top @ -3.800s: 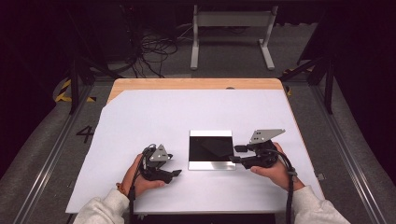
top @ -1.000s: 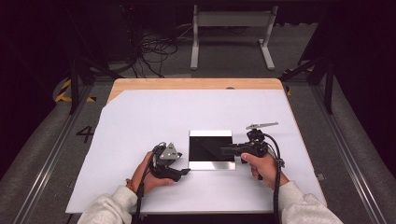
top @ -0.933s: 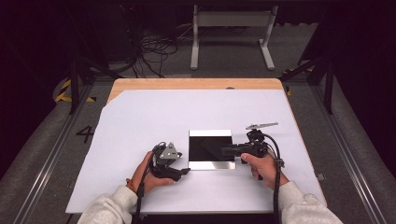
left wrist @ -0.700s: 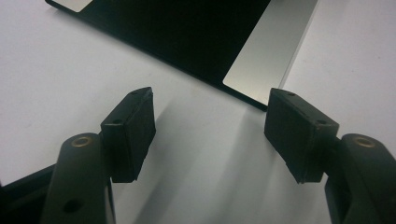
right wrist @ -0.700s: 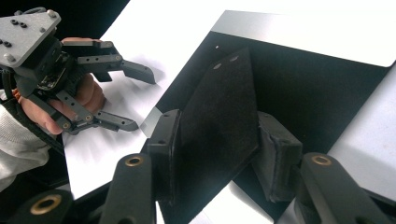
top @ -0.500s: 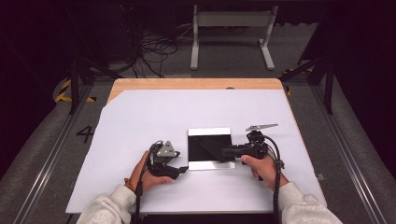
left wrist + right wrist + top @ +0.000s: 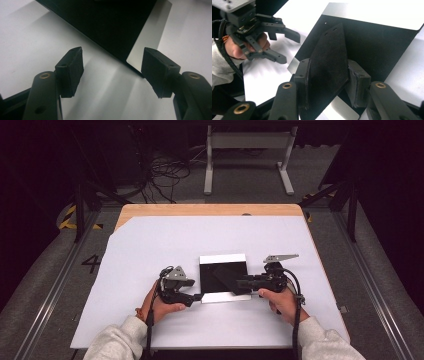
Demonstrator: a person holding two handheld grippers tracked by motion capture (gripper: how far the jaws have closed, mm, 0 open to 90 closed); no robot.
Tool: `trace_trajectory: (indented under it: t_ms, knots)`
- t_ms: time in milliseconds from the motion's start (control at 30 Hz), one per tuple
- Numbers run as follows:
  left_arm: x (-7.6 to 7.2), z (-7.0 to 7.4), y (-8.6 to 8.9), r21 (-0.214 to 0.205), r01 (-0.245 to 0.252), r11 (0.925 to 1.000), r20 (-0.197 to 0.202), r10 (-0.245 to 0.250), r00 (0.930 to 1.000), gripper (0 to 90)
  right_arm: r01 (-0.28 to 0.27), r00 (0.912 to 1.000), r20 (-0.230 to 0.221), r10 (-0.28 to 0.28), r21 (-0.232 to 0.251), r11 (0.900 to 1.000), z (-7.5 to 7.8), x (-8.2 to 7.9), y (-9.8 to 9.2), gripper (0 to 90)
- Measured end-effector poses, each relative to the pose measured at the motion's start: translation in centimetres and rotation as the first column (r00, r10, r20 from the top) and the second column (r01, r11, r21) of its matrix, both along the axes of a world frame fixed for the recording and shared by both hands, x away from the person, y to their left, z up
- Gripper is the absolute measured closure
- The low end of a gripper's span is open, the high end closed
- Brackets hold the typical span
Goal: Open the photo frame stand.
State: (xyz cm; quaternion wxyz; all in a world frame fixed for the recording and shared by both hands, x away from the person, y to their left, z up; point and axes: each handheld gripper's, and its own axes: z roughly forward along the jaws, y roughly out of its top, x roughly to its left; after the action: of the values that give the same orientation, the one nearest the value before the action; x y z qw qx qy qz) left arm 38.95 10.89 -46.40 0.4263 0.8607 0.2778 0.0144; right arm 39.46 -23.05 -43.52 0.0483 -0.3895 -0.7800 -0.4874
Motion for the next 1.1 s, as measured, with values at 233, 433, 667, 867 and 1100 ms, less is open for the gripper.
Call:
trace_trajectory:
  t_ms: [233,433,667,867,1100]
  knots:
    - [1.2,-0.3,-1.0,-0.023,-0.007,0.9997,-0.049,0.005,0.9988,33.0,-0.012,0.9993,0.036,0.012,-0.004,0.9999,0.1,-0.2,0.1,58.9]
    - [1.9,-0.2,-1.8,-0.033,-0.004,0.9995,-0.067,0.001,0.9978,33.8,-0.026,0.9974,0.068,0.026,-0.003,0.9997,0.2,-0.5,0.2,58.9]
    - [2.2,-0.1,-2.2,-0.028,-0.016,0.9995,-0.066,0.014,0.9977,34.2,-0.039,0.9947,0.095,0.039,-0.001,0.9992,0.3,-0.6,0.2,58.9]
    - [1.9,0.6,-2.0,-0.026,-0.036,0.9990,0.012,0.037,0.9993,39.5,-0.061,0.9909,0.120,0.061,-0.003,0.9982,0.6,-0.9,0.4,61.2]
    - [1.7,1.1,-1.8,-0.027,-0.035,0.9990,0.050,0.036,0.9981,44.1,-0.073,0.9882,0.135,0.073,-0.004,0.9973,0.7,-1.1,0.8,64.0]
